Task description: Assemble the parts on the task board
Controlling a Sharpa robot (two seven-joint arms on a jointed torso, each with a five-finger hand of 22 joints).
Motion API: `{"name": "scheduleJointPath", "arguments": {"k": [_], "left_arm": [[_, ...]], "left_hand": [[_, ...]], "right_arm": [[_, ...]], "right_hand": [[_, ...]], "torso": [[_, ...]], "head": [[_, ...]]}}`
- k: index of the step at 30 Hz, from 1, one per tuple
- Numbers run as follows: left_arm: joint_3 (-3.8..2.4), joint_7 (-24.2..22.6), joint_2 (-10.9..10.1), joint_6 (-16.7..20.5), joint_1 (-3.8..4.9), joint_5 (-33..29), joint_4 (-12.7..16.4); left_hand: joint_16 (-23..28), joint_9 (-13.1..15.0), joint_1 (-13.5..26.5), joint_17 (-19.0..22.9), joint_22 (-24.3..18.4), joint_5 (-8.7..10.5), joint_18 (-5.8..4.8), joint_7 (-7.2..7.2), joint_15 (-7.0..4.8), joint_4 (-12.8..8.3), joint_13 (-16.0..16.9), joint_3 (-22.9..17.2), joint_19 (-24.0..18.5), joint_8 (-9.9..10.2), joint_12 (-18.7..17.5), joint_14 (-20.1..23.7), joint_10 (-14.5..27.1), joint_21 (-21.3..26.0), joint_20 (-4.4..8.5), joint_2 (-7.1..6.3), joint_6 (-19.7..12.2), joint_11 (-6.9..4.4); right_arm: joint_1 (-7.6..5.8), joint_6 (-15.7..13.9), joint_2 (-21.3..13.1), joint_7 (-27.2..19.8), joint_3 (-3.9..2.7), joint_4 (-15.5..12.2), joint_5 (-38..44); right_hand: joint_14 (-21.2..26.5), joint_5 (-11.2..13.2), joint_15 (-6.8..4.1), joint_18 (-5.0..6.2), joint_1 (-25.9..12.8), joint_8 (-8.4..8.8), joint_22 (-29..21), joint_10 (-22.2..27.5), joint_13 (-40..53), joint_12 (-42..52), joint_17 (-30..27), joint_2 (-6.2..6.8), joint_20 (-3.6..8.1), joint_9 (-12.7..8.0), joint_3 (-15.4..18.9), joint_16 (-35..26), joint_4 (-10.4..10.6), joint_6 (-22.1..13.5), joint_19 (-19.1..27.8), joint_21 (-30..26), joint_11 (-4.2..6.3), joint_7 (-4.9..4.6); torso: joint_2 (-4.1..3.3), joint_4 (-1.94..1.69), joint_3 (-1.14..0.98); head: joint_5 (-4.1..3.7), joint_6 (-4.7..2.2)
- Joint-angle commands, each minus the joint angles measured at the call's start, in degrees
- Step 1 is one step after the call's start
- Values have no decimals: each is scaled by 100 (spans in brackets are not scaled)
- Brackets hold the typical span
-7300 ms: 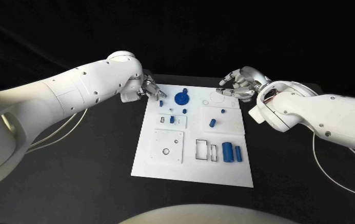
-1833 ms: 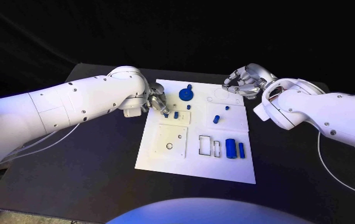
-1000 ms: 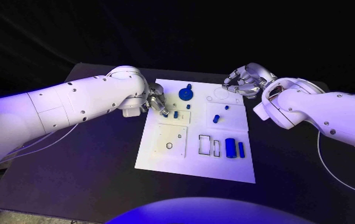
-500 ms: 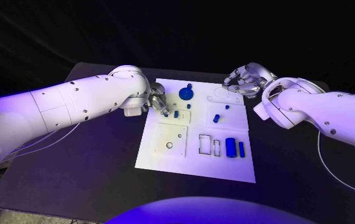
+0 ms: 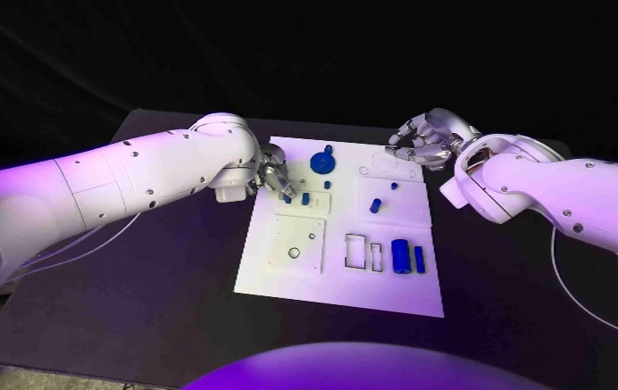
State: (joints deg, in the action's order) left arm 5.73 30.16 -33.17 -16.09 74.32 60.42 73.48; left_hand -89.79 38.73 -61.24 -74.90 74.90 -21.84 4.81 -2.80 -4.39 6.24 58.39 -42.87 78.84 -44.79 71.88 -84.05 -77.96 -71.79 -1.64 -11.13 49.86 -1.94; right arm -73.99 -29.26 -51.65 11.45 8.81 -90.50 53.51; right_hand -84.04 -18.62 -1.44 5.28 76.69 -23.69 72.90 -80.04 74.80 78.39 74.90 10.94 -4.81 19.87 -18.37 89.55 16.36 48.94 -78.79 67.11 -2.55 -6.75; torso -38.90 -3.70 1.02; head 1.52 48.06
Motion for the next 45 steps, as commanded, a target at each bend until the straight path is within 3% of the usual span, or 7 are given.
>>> {"name": "scheduleJointPath", "arguments": {"k": [1, 11, 14, 16, 21, 24, 45], "left_arm": [[6, 3, 29, -126, -8, -139, 3], [7, 40, 35, -126, -8, -143, -56], [10, 52, 53, -136, -10, -145, -88], [13, 56, 64, -139, -14, -145, -107], [18, 60, 81, -144, -23, -153, -146], [20, 72, 82, -151, -25, -160, -165], [-19, -4, -26, 134, -27, -183, -159]], "left_hand": [[-21, -1, 88, -1510, 574, 93, -17, 125, -57, -178, 0, -226, 23, 40, -34, -595, -13, 30, 1, -7, 62, -25], [-21, -9, 190, -1510, 572, 356, -17, 142, -68, -48, 4, -171, 28, 81, -36, -595, -3, 57, 12, -54, 84, -37], [-21, -31, 330, -1510, 572, 588, -18, 142, -67, 114, 26, 11, 30, 128, -22, -595, 3, 81, 12, -159, 113, -35], [-21, -43, 366, -1510, 580, 454, -19, 141, -68, 243, 36, 277, 36, 159, -15, -595, 11, 92, 13, -204, 142, -33], [-21, -67, 469, -1510, 596, 572, -21, 115, -53, 602, 55, 807, 47, 223, -6, -595, 20, 112, 7, -232, 186, -14], [-21, -68, 460, -1510, 609, 358, -20, 111, -52, 792, 65, 1157, 50, 249, -3, -595, 26, 124, 4, -261, 200, -8], [-21, -55, 332, -1510, 624, 319, -20, 125, -56, 930, 85, 1394, 55, 246, 6, -595, 25, 132, 6, -201, 237, -18]], "right_arm": [[3, 47, 3, -4, 0, -5, 60], [3, 47, 5, -8, 0, -1, 56], [3, 45, 4, -8, 0, -3, 55], [3, 46, 3, -9, 0, -5, 54], [3, 58, 2, -10, 0, -8, 53], [3, 63, -1, -10, 0, -11, 52], [3, 74, -11, -12, 0, -15, 47]], "right_hand": [[-548, -22, -30, 26, -62, 31, 5, 9, 2, -2, 1306, 17, 43, -10, -41, -27, 3, 46, -8, -36, 37, -10], [-548, -22, -30, 26, -62, 31, 5, 9, 2, -2, 1306, 17, 43, -10, -41, -27, 3, 46, -8, -36, 37, -10], [-548, -22, -30, 26, -62, 31, 5, 9, 2, -2, 1306, 17, 43, -10, -41, -27, 3, 46, -8, -36, 37, -10], [-546, -36, -30, 28, -67, 37, 1, 10, 1, -3, 1297, 22, 43, -10, -48, -30, 3, 46, -5, -44, 37, -11], [-546, -36, -30, 28, -67, 37, 1, 10, 1, -3, 1297, 22, 43, -10, -48, -30, 3, 46, -5, -44, 37, -11], [-546, -36, -30, 28, -67, 37, 1, 10, 1, -3, 1297, 22, 43, -10, -48, -30, 3, 46, -5, -44, 37, -11], [-546, -48, -29, 29, -84, 46, -1, 7, 2, -2, 1296, 29, 43, -11, -59, -31, 7, 49, -3, -50, 36, -13]], "torso": [[-1, -5, 4], [-1, -3, 6], [-5, -3, 6], [-7, -2, 7], [3, 0, 4], [1, 0, 2], [3, 1, 1]], "head": [[-3, 3], [-1, 8], [-8, 16], [-7, 13], [-10, 17], [-11, 21], [-64, 28]]}}
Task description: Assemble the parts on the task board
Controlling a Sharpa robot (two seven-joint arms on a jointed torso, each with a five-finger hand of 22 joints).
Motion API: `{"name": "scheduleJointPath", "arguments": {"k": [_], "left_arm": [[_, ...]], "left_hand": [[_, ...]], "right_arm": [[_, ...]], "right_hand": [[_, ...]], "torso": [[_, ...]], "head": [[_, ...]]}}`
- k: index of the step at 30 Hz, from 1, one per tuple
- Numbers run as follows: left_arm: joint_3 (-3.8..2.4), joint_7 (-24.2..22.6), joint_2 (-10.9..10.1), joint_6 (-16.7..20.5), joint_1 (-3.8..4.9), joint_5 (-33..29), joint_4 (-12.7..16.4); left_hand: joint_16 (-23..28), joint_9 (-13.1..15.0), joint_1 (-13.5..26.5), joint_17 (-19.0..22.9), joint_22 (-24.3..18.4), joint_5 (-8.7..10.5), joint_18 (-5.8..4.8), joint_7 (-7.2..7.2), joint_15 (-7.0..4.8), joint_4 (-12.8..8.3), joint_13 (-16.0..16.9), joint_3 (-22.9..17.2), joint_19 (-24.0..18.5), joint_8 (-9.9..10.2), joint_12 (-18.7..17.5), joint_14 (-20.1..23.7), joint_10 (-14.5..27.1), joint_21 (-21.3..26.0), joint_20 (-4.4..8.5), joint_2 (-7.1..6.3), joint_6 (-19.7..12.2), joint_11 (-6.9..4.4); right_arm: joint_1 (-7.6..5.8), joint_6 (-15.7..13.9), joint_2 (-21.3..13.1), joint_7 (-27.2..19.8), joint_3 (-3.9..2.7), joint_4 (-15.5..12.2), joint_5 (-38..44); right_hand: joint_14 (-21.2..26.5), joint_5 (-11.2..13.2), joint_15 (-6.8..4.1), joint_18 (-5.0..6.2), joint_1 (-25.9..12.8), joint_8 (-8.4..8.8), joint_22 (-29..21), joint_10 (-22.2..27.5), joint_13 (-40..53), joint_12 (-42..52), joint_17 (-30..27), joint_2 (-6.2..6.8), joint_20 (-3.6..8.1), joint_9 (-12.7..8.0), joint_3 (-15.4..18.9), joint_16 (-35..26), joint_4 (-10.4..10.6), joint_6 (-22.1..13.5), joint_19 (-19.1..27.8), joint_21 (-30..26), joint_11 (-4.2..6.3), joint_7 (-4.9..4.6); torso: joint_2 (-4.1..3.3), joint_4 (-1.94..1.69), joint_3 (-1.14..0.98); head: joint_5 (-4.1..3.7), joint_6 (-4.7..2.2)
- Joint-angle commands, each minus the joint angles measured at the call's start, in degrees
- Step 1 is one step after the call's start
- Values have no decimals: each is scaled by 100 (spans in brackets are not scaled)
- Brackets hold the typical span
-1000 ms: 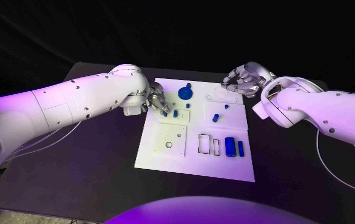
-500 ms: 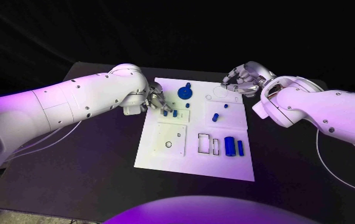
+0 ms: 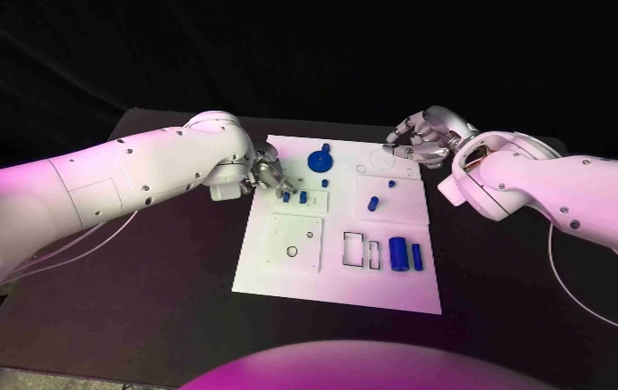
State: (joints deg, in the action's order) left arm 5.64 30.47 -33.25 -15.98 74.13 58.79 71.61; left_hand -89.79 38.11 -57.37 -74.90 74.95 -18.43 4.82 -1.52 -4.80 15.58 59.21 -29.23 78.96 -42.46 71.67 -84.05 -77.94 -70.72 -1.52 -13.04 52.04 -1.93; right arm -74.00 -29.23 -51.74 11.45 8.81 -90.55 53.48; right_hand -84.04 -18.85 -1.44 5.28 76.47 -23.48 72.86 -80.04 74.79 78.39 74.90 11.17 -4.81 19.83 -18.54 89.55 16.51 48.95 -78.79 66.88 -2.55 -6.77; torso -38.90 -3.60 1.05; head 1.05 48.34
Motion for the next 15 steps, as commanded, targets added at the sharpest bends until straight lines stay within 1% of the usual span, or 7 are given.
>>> {"name": "scheduleJointPath", "arguments": {"k": [1, 5, 7, 9, 12, 13, 15], "left_arm": [[-20, -44, -35, 164, -8, -21, 45], [-91, -77, -106, 380, -4, -33, 124], [-129, -83, -134, 486, 2, -46, 159], [-155, -88, -157, 576, 12, -58, 190], [-174, -136, -179, 716, 20, -94, 224], [-180, -184, -184, 794, 22, -132, 232], [-186, -308, -192, 954, 24, -245, 240]], "left_hand": [[-21, 9, -66, -1510, 620, -30, -20, -3, -16, 1, -1, 41, 42, 12, 25, -595, 26, 27, -5, -9, 18, -20], [-21, 15, -188, -1510, 628, -124, -19, -24, -14, 61, -49, 158, 42, 52, -9, -595, 79, 38, -2, -3, -109, -13], [-21, -4, -248, -1510, 638, -172, -22, -97, 11, 98, -21, 264, 43, 137, 12, -595, 125, 44, -18, 11, -342, 21], [-21, -2, -221, -1510, 643, -189, -23, -111, 19, 111, -10, 314, 45, 137, 23, -595, 136, 44, -24, 16, -364, 32], [-21, 10, -164, -1510, 656, -460, -22, -140, 45, 114, 14, 502, 48, 133, 57, -595, 177, 52, -47, 49, -452, 58], [-21, 12, -158, -1510, 659, -511, -22, -140, 47, 113, 21, 538, 49, 129, 64, -595, 181, 52, -50, 54, -462, 62], [-21, 17, -139, -1510, 655, -596, -18, -150, 52, 116, 17, 603, 38, 126, 66, -595, 203, 77, -56, 60, -495, 69]], "right_arm": [[3, 71, -3, -12, 0, -10, 50], [3, 69, -4, -14, 0, -6, 49], [4, 69, -4, -17, 0, -4, 44], [5, 68, 1, -21, 0, -3, 41], [7, 65, 8, -25, 0, -1, 38], [7, 63, 9, -27, 0, 1, 36], [9, 59, 11, -29, 0, 6, 33]], "right_hand": [[-546, -25, -29, 29, -61, 25, 3, 7, 3, -2, 1296, 7, 43, -7, -41, -31, -8, 48, -3, -26, 36, -11], [-546, -25, -29, 29, -61, 25, 3, 7, 3, -2, 1296, 7, 43, -7, -41, -31, -8, 48, -3, -26, 36, -11], [-546, -25, -29, 29, -61, 25, 3, 7, 3, -2, 1296, 7, 43, -7, -41, -31, -8, 48, -3, -26, 36, -11], [-546, -25, -29, 29, -61, 25, 3, 7, 3, -2, 1296, 7, 43, -7, -41, -31, -8, 48, -3, -26, 36, -11], [-546, -25, -29, 29, -61, 25, 3, 7, 3, -2, 1296, 7, 43, -7, -41, -31, -8, 48, -3, -26, 36, -11], [-546, -25, -29, 29, -61, 25, 3, 7, 3, -2, 1296, 7, 43, -7, -41, -31, -8, 48, -3, -26, 36, -11], [-546, -25, -29, 29, -61, 25, 3, 7, 3, -2, 1296, 7, 43, -7, -41, -31, -8, 48, -3, -26, 36, -11]], "torso": [[4, -8, -3], [10, -9, -2], [14, -13, -4], [17, -15, -8], [20, 0, -21], [24, 2, -24], [23, 3, -17]], "head": [[-20, -1], [-27, -23], [-32, -34], [-43, -63], [-36, -86], [-42, -90], [-57, -99]]}}
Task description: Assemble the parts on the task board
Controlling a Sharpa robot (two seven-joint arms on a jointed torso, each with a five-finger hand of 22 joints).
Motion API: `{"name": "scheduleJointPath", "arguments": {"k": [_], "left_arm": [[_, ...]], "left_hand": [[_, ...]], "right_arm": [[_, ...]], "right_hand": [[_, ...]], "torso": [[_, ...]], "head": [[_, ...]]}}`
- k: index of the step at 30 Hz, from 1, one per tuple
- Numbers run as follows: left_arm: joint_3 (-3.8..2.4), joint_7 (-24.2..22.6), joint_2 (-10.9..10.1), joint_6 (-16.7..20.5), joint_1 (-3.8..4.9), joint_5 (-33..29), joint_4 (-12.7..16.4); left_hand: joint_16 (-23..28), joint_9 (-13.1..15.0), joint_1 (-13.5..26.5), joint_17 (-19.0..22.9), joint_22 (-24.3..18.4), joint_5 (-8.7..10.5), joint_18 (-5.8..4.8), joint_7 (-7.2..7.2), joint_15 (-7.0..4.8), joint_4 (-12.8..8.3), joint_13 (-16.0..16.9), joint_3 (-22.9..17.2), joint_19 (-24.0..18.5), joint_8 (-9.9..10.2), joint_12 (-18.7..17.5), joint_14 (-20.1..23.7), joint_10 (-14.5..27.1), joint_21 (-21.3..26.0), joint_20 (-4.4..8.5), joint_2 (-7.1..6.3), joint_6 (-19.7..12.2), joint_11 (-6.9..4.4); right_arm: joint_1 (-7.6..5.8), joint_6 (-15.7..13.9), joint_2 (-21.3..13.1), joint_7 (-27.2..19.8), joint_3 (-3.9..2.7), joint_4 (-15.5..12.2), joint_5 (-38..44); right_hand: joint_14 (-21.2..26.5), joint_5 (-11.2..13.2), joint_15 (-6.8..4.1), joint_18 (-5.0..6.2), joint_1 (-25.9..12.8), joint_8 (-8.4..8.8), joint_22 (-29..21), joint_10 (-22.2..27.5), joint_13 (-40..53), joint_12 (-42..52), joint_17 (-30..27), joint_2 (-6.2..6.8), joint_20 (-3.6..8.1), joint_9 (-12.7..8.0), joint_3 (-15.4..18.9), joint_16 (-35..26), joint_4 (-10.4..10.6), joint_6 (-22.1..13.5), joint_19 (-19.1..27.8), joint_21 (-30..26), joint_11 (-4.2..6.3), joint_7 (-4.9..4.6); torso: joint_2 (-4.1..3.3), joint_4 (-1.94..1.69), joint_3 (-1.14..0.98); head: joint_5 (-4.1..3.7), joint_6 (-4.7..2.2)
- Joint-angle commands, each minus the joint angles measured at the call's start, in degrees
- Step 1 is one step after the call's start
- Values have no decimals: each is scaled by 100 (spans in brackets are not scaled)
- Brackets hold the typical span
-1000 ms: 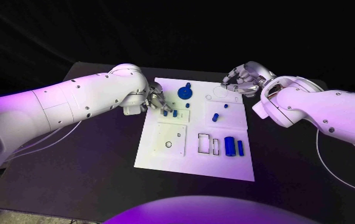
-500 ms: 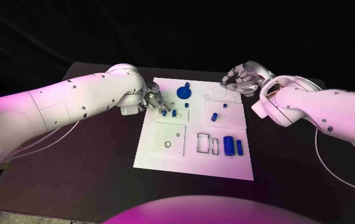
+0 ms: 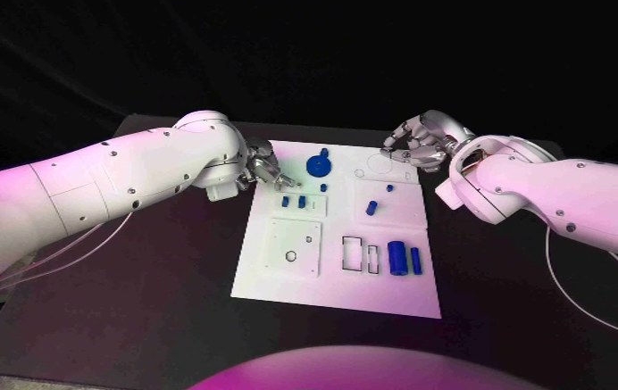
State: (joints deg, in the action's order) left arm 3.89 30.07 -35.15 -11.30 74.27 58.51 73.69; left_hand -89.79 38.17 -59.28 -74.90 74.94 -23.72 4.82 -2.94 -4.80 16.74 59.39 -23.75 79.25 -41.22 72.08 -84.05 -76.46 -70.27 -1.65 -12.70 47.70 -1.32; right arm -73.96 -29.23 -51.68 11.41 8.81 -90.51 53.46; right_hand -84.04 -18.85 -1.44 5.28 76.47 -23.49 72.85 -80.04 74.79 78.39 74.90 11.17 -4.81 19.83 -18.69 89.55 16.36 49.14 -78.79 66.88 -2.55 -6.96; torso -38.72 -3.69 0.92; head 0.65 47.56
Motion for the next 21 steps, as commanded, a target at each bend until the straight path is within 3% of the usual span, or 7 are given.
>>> {"name": "scheduleJointPath", "arguments": {"k": [1, 4, 6, 10, 11, 14, 21], "left_arm": [[-14, -341, -5, 576, 11, -292, 33], [-18, -774, -10, 947, 13, -579, 15], [-16, -1138, 7, 1148, 12, -666, -2], [50, -2043, 58, 1549, -10, -397, 13], [74, -2295, 71, 1705, -25, -155, 29], [124, -2872, 114, 2084, -97, 738, 67], [190, -3372, 301, 2278, -199, 2263, -13]], "left_hand": [[-21, 11, 66, -1510, 626, -92, -1, -28, 65, -1, -63, 108, -38, 16, -12, -595, 115, 115, -52, 27, -129, 25], [-21, -8, 13, -1510, 465, -33, 79, -135, 159, -8, -650, 278, -306, 65, -381, -595, 612, 564, -129, 62, -457, 138], [727, -103, -333, -166, -201, 85, 371, -330, 332, -18, -2097, 339, -1343, 192, -1438, 60, 1929, 2248, -257, 93, -999, 332], [2872, -427, -1307, 2542, -951, 139, 487, -641, 633, -142, -2729, 132, -2263, 412, -2311, 2086, 2882, 3796, -513, 120, -1350, 632], [3074, -521, -1549, 2775, -1060, 292, 488, -663, 651, -208, -2895, 45, -2279, 446, -2463, 2233, 2933, 3952, -577, 134, -1331, 676], [2793, -764, -1893, 2607, -1148, 490, 549, -617, 604, -350, -3190, -87, -2072, 508, -2587, 1889, 2736, 4054, -588, 34, -1046, 624], [2919, -1159, -2103, 2983, -1176, 716, 541, -657, 684, -501, -3849, -217, -2038, 766, -3290, 2133, 2868, 4218, -625, -149, -832, 708]], "right_arm": [[6, 58, 7, -26, 0, 5, 34], [8, 53, 8, -26, 0, 12, 28], [9, 45, 8, -28, 0, 15, 25], [9, 21, 12, -49, 0, 22, 12], [9, 13, 14, -56, 0, 24, 9], [10, -9, 21, -73, 0, 32, 2], [10, -30, 40, -100, 1, 45, -2]], "right_hand": [[-546, -25, -29, 29, -61, 25, 4, 7, 3, -2, 1296, 7, 43, -7, -27, -31, 7, 29, -3, -26, 36, 8], [-545, -32, -29, 29, -68, 29, 2, 9, -2, -6, 1292, 8, 43, -7, -34, -32, 7, 32, -2, -30, 35, 8], [-545, -32, -29, 29, -68, 29, 2, 9, -2, -6, 1292, 8, 43, -7, -34, -32, 7, 32, -2, -30, 35, 8], [-544, -36, -28, 33, -72, 38, -8, 20, -18, -18, 1288, 16, 43, -8, -39, -34, 5, 25, 4, -46, 35, 6], [-543, -37, -28, 33, -73, 40, -10, 28, -29, -28, 1282, 18, 43, -9, -41, -36, 5, 23, 6, -49, 34, 5], [-540, -48, -26, 38, -72, 58, -24, 50, -60, -53, 1271, 27, 43, -12, -55, -40, -1, 7, 16, -72, 32, 1], [-539, -88, -23, 37, -66, 78, -20, 62, -72, -65, 1267, 34, 41, -13, -88, -42, -9, -4, 15, -74, 28, -4]], "torso": [[8, 17, -1], [8, 17, -6], [10, 5, -12], [3, -6, -7], [-3, -1, -1], [-10, 6, 6], [-11, 10, 1]], "head": [[-22, -22], [-46, -38], [-70, -44], [-120, -74], [-122, -84], [-128, -99], [-125, -115]]}}
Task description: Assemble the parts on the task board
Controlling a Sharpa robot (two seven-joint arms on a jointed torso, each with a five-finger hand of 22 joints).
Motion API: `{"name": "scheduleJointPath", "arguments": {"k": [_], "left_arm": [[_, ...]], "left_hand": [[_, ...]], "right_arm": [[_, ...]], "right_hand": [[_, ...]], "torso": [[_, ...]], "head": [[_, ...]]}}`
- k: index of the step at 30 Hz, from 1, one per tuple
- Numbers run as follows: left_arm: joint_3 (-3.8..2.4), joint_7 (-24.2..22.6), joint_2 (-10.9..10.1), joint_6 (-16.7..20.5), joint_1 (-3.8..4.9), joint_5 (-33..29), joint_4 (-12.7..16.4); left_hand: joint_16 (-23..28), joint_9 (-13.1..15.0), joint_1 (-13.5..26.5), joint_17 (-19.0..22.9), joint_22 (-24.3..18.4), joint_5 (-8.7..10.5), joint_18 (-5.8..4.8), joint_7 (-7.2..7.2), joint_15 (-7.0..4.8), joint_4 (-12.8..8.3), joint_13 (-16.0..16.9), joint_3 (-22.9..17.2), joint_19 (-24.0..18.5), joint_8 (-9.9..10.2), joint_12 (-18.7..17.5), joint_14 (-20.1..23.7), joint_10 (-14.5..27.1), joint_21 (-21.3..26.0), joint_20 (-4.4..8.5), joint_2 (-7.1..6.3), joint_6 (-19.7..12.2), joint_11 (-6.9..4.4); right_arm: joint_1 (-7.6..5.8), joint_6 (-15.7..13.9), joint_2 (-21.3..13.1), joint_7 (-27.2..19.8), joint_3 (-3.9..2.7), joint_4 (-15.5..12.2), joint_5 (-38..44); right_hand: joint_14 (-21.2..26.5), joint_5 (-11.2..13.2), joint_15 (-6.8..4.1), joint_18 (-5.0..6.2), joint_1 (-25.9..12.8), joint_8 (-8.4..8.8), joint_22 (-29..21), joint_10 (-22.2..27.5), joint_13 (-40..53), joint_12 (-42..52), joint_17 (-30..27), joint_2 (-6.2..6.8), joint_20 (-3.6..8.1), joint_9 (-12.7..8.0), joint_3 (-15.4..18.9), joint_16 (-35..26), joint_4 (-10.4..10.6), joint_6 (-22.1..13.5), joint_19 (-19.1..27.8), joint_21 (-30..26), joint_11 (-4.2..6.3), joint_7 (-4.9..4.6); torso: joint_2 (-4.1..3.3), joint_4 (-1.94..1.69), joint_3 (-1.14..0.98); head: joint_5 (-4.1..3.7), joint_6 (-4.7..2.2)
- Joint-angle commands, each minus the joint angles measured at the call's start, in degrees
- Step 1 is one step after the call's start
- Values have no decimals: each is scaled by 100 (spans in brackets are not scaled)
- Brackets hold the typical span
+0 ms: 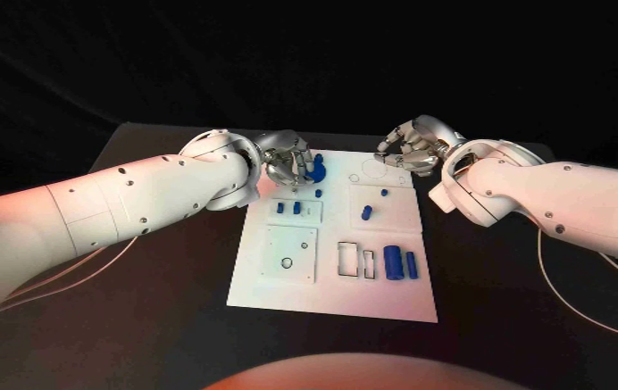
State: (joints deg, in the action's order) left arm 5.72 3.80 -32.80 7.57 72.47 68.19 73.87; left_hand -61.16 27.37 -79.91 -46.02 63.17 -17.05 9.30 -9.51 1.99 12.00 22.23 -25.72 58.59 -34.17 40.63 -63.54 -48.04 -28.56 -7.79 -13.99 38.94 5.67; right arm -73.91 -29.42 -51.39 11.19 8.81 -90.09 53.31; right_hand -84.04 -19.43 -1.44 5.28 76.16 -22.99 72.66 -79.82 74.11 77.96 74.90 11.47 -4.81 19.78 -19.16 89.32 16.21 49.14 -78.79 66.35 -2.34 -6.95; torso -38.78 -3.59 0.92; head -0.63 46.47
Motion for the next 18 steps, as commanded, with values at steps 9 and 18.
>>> {"name": "scheduleJointPath", "arguments": {"k": [9, 18], "left_arm": [[128, -842, 414, 313, -81, 2353, -303], [159, -630, 609, -159, -103, 2645, -441]], "left_hand": [[-191, -537, -55, 231, 136, 262, 106, 187, -99, -242, -765, -78, 215, 559, -786, -148, -61, 34, 55, -184, 347, -38], [-864, -670, 88, -410, 292, 413, 102, 202, -134, -288, -993, 34, 405, 757, -986, -741, -155, -84, 98, -189, 545, -69]], "right_arm": [[4, -57, 31, -74, 1, -1, 58], [4, -118, 30, -41, 1, -12, 95]], "right_hand": [[-518, -66, -20, 56, -39, 47, -63, 133, -138, -131, 1182, 11, 39, -8, -72, -51, 6, -11, 59, -113, 2, -10], [-497, -114, -18, 75, -55, 69, -118, 307, -401, -351, 1098, 50, 35, -2, -122, -85, 4, -4, 101, -205, 0, -13]], "torso": [[-12, 15, -4], [-15, 28, -15]], "head": [[-19, -9], [-20, 11]]}}
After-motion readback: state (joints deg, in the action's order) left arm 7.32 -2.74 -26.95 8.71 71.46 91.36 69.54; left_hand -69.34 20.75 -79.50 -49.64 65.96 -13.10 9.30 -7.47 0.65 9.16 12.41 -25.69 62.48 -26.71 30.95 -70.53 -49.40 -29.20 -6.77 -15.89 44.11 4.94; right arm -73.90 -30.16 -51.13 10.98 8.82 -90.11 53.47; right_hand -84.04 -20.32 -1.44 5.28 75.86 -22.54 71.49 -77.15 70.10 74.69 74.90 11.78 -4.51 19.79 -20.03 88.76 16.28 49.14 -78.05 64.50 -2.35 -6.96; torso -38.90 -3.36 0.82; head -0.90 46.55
